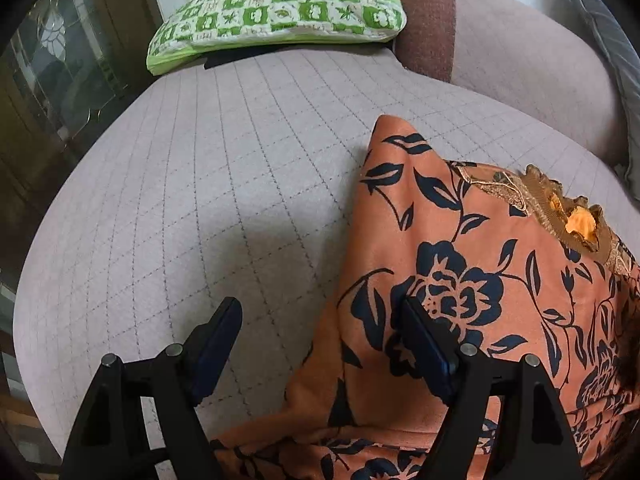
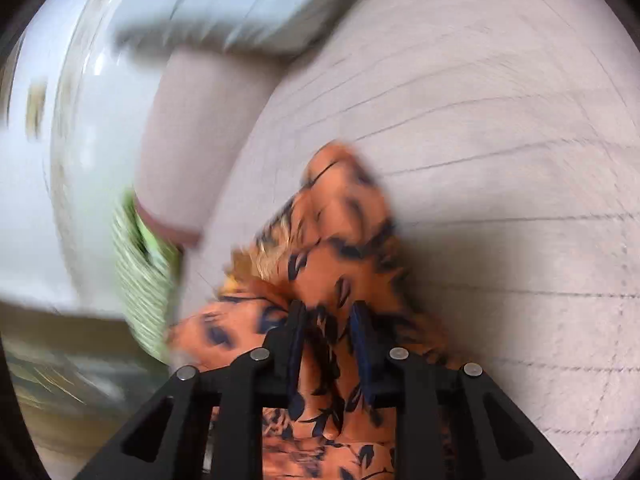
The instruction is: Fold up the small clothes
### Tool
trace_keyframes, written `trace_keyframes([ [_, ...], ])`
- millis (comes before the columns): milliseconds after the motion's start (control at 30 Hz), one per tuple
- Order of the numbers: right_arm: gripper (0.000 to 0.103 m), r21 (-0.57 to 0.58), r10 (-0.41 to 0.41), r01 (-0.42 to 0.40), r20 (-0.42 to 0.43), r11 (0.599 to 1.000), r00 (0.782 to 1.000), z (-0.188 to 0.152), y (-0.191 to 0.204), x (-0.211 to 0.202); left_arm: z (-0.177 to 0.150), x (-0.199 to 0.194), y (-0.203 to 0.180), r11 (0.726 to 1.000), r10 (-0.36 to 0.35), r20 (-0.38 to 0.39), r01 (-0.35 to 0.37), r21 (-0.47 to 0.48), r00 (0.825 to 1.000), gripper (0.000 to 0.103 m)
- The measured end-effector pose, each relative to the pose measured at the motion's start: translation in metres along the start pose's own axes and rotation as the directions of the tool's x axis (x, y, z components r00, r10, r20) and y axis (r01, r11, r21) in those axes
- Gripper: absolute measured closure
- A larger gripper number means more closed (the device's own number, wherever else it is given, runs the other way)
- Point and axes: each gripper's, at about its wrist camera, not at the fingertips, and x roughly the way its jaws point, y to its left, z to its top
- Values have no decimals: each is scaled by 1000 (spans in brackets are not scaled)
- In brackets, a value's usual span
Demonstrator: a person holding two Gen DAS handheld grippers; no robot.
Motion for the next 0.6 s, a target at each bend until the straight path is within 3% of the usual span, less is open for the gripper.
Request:
trace_keyframes([
  [67, 74, -68, -8, 13, 72, 998, 997, 1, 8, -18, 0, -3, -2, 1000, 3, 2, -3, -5, 1000, 22],
  [133, 64, -242, -4, 20, 67, 970, 998, -12, 40, -21, -1, -5, -7, 1000, 13, 10, -13, 14, 1000, 22],
  [167, 39, -309, -16, 32, 54, 951, 998, -20, 53, -20, -2, -5, -10, 999, 21, 13, -21, 26, 1000, 22],
  [200, 27, -370, -29, 49, 60, 928, 998, -32, 65, -18, -3, -5, -13, 999, 30, 18, -31, 41, 999, 22],
  [233, 27, -434, -41, 73, 83, 898, 996, -43, 76, -16, -4, -5, -14, 998, 34, 19, -34, 46, 999, 22],
  [300, 27, -603, -101, 153, 120, 783, 988, -74, 100, -9, -5, -6, -15, 998, 35, 19, -36, 47, 999, 22],
  [333, 27, -683, -133, 183, 126, 707, 983, -91, 110, -3, -5, -6, -15, 999, 31, 17, -32, 43, 999, 22],
  [400, 27, -796, -128, 170, 118, 581, 985, -122, 119, 2, -4, -5, -13, 999, 25, 14, -26, 34, 1000, 22],
  [433, 29, -824, -108, 128, 82, 551, 991, -134, 119, 5, -3, -4, -13, 999, 26, 14, -27, 35, 1000, 21],
  [467, 30, -839, -83, 43, -3, 542, 997, -146, 119, 12, -3, -4, -14, 999, 30, 15, -30, 39, 999, 22],
  [533, 35, -797, -56, -78, -138, 599, 989, -156, 115, 29, -4, -4, -16, 998, 33, 19, -34, 51, 999, 22],
  [600, 43, -762, -93, -97, -202, 640, 975, -157, 105, 51, -4, -3, -16, 998, 29, 19, -30, 58, 999, 21],
])
